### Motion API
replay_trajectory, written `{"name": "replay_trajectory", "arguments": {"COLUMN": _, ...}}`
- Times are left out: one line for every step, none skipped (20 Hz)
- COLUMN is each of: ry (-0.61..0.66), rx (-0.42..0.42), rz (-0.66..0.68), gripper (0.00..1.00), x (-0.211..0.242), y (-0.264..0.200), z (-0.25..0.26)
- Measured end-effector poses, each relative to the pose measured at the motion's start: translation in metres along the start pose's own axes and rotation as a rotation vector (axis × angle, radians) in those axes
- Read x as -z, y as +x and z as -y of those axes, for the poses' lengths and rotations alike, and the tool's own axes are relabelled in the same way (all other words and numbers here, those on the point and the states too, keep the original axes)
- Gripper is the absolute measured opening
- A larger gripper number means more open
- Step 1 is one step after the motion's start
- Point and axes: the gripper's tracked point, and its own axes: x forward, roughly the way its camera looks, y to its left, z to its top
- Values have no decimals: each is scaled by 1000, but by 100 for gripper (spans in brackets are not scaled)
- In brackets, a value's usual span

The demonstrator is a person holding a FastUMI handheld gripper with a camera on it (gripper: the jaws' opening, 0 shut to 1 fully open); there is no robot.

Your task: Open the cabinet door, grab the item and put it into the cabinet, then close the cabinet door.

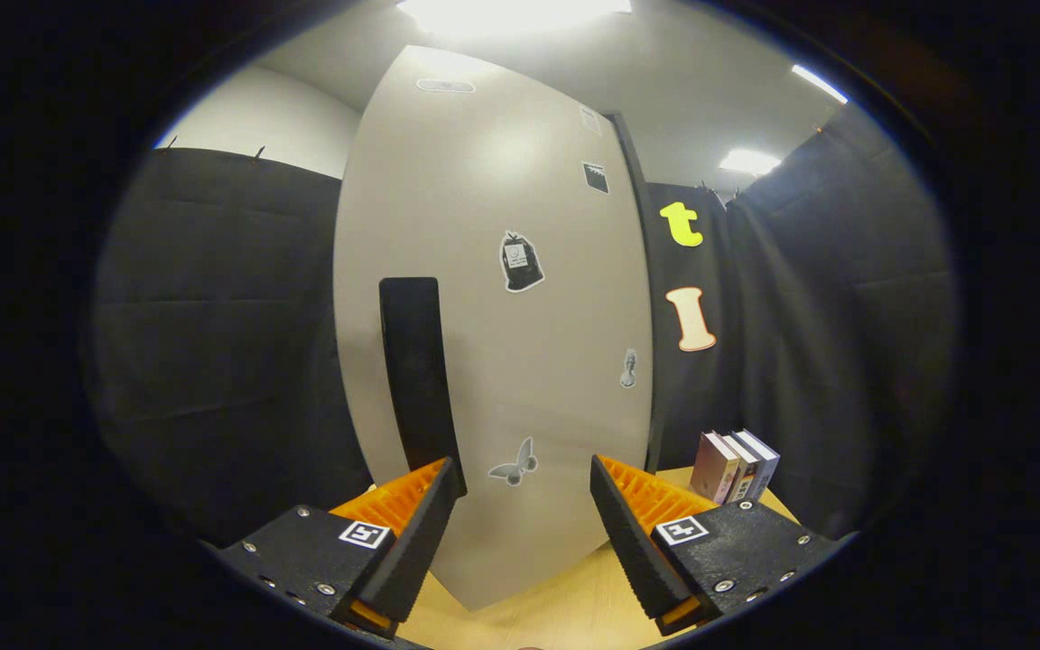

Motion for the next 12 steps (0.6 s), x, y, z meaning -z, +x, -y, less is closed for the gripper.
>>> {"name": "replay_trajectory", "arguments": {"ry": -3, "rx": -5, "rz": 5, "gripper": 91, "x": 0, "y": 3, "z": -8}}
{"name": "replay_trajectory", "arguments": {"ry": -4, "rx": -6, "rz": 7, "gripper": 91, "x": 1, "y": 5, "z": -17}}
{"name": "replay_trajectory", "arguments": {"ry": -5, "rx": -7, "rz": 4, "gripper": 91, "x": 4, "y": 5, "z": -26}}
{"name": "replay_trajectory", "arguments": {"ry": -6, "rx": -5, "rz": -2, "gripper": 91, "x": 6, "y": 5, "z": -33}}
{"name": "replay_trajectory", "arguments": {"ry": -9, "rx": 6, "rz": -10, "gripper": 91, "x": 9, "y": 6, "z": -37}}
{"name": "replay_trajectory", "arguments": {"ry": -8, "rx": 11, "rz": -13, "gripper": 92, "x": 10, "y": 6, "z": -42}}
{"name": "replay_trajectory", "arguments": {"ry": -3, "rx": 9, "rz": -9, "gripper": 92, "x": 9, "y": 7, "z": -48}}
{"name": "replay_trajectory", "arguments": {"ry": -4, "rx": 11, "rz": -5, "gripper": 92, "x": 8, "y": 8, "z": -51}}
{"name": "replay_trajectory", "arguments": {"ry": -13, "rx": 20, "rz": -5, "gripper": 92, "x": 9, "y": 7, "z": -52}}
{"name": "replay_trajectory", "arguments": {"ry": -18, "rx": 19, "rz": -2, "gripper": 92, "x": 8, "y": 6, "z": -56}}
{"name": "replay_trajectory", "arguments": {"ry": -16, "rx": 18, "rz": 4, "gripper": 93, "x": 6, "y": 6, "z": -59}}
{"name": "replay_trajectory", "arguments": {"ry": -14, "rx": 19, "rz": 17, "gripper": 93, "x": 5, "y": 6, "z": -60}}
